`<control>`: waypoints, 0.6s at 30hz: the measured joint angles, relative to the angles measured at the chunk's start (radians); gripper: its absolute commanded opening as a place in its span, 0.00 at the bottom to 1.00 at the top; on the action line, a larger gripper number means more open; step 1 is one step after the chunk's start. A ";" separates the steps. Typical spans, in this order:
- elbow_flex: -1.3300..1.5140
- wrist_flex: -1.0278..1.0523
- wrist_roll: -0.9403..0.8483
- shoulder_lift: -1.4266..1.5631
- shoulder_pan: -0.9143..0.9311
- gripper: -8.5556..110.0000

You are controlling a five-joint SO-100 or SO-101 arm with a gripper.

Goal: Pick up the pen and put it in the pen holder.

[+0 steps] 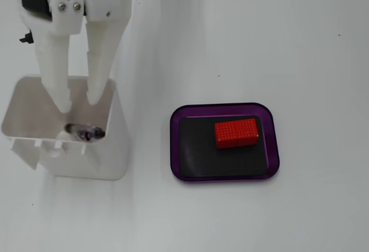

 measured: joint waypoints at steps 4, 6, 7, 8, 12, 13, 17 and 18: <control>-0.011 0.031 0.000 0.000 0.000 0.16; -0.035 0.067 -0.028 0.000 0.000 0.16; -0.049 0.092 -0.051 0.005 0.002 0.16; -0.067 0.121 -0.078 0.018 0.000 0.16; -0.149 0.284 -0.158 0.140 -0.006 0.16; -0.167 0.341 -0.173 0.186 -0.008 0.16; -0.170 0.511 -0.242 0.388 -0.009 0.15; -0.137 0.525 -0.264 0.446 -0.008 0.15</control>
